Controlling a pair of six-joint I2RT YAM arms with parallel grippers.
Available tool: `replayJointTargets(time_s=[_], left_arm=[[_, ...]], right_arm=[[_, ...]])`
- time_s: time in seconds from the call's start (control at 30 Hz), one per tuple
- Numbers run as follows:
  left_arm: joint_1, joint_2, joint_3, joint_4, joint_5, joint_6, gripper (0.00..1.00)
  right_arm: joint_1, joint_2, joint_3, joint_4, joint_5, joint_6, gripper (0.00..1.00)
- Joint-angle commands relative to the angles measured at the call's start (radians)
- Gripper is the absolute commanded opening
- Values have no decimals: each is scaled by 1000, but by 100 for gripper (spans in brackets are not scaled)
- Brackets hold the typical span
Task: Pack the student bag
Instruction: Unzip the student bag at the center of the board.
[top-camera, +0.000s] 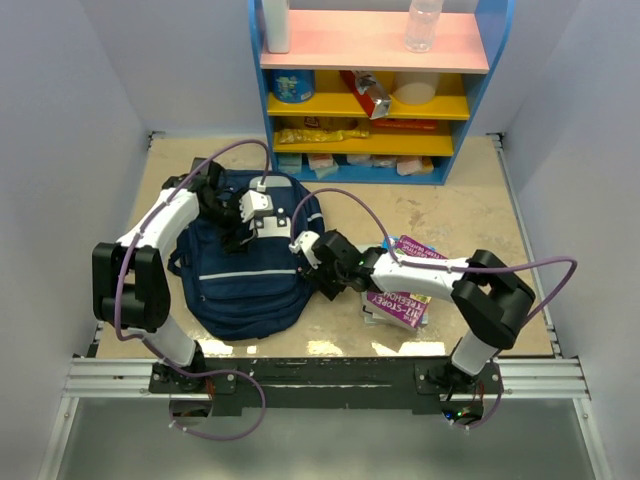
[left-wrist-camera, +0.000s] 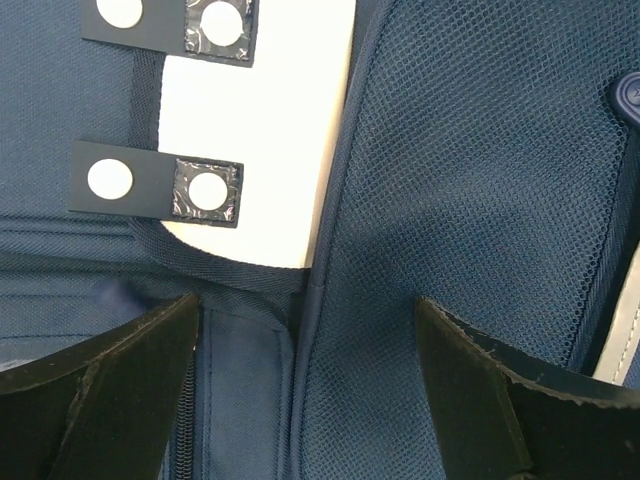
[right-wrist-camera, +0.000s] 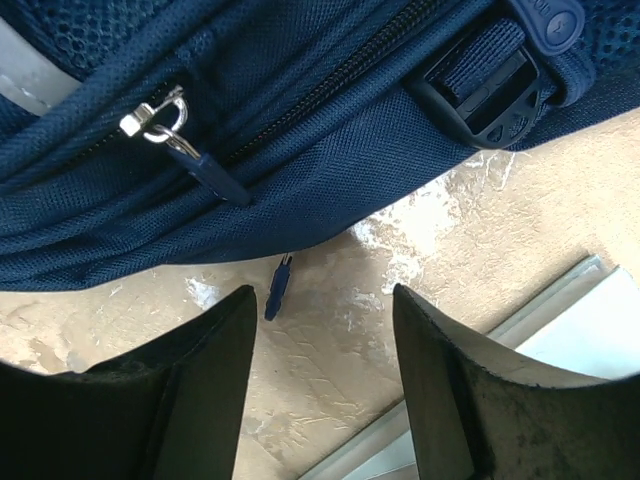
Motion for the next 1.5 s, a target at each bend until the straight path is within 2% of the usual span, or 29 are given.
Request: replayJointTargets(time_s=[0.0,0.27,0.47,0.57,0.6,0.7,0.9,1.03,1.13,1.27,1.37,1.47], left_arm=[[11,9,50,28,11,20,92],[19,12,70,16,16,22,92],[22,10,77,13,20,25,91],[22,10,93,4,29,23,90],[22,13,99,-6,33,22,90],[22,17,125,-18,40,23,89],[-4,61,258,-104,120,89,88],[-70,139,346,-145,131,290,95],[-131,214,398,-148,105,371,97],[-199,289,444,-124,69,399,100],[-204,329,464,-81,108,382,100],[-202,381,465,-40,60,398,100]], right_arm=[[7,-8,32,14,6,45,59],[45,86,43,25,21,175,54],[52,95,40,45,80,201,41],[52,97,40,40,86,200,28],[52,92,37,40,83,201,15],[52,68,14,51,110,233,0],[52,-38,-84,112,181,333,0],[50,-69,-112,165,175,362,0],[44,-81,-103,174,192,379,0],[22,-95,-95,198,204,419,0],[7,-115,-112,238,238,454,0],[-11,-124,-120,283,244,473,0]])
